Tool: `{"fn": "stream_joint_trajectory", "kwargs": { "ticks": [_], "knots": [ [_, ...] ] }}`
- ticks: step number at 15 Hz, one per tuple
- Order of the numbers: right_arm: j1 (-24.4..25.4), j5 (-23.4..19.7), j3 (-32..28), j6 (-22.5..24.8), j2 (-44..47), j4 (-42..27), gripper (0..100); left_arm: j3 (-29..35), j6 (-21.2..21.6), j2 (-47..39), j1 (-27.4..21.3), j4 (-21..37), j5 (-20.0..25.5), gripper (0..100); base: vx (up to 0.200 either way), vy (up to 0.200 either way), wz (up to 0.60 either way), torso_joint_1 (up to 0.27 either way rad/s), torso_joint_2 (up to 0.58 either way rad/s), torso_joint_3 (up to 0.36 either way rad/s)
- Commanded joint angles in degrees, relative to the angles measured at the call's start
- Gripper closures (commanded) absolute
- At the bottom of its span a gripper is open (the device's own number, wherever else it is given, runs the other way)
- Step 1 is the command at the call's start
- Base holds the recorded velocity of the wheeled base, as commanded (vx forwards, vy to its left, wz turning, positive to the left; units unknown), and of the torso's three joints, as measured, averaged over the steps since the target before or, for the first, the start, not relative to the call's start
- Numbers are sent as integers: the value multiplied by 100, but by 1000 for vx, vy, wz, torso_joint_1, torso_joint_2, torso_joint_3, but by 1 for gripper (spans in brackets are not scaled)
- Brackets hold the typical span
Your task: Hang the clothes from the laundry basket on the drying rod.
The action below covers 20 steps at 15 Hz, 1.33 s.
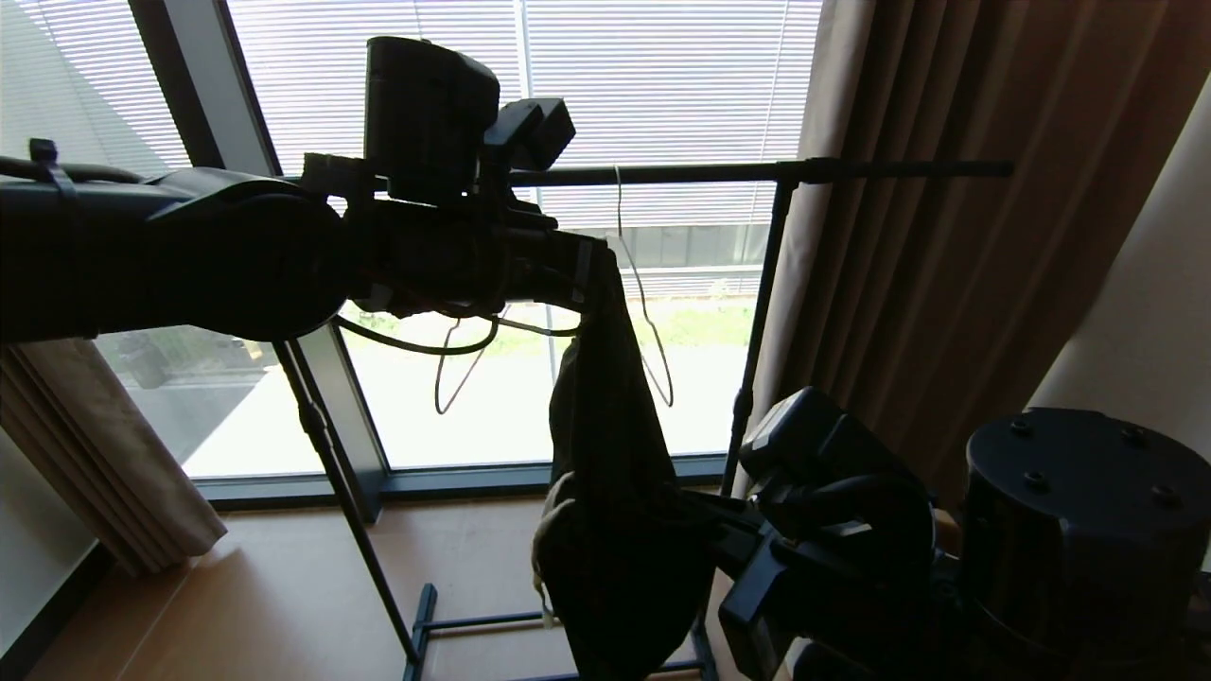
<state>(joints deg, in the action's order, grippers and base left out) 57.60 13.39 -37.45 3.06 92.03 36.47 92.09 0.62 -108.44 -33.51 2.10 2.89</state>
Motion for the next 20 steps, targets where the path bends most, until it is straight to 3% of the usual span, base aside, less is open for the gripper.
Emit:
{"fn": "stream_joint_trajectory", "kwargs": {
  "ticks": [1,5,7,9,12,15,17,20],
  "knots": [
    [243,41,-175,-121,527,422,100,37,-1,-64,-41,-8,1,100,0,0,0,0,0,0],
    [243,120,168,-447,290,501,100,-130,-9,77,-6,-8,1,100,0,0,0,0,0,0],
    [173,323,678,-447,-62,483,100,-288,-9,297,82,1,-8,100,0,0,0,0,0,0],
    [-82,393,1108,-447,-378,475,100,-534,-1,552,196,1,-8,100,0,0,0,0,0,0],
    [-917,498,1266,-447,-642,448,100,-1105,-1,1061,222,1,-8,100,0,0,0,0,0,0],
    [-1656,498,941,-438,-581,439,100,-1685,87,1518,213,1,-8,100,0,0,0,0,0,0],
    [-2077,481,317,-438,-273,422,100,-2169,201,1800,196,1,-8,100,0,0,0,0,0,0],
    [-2244,481,-641,-455,333,325,100,-2898,201,2002,-33,-16,-16,100,0,0,0,0,0,0]
  ]
}}
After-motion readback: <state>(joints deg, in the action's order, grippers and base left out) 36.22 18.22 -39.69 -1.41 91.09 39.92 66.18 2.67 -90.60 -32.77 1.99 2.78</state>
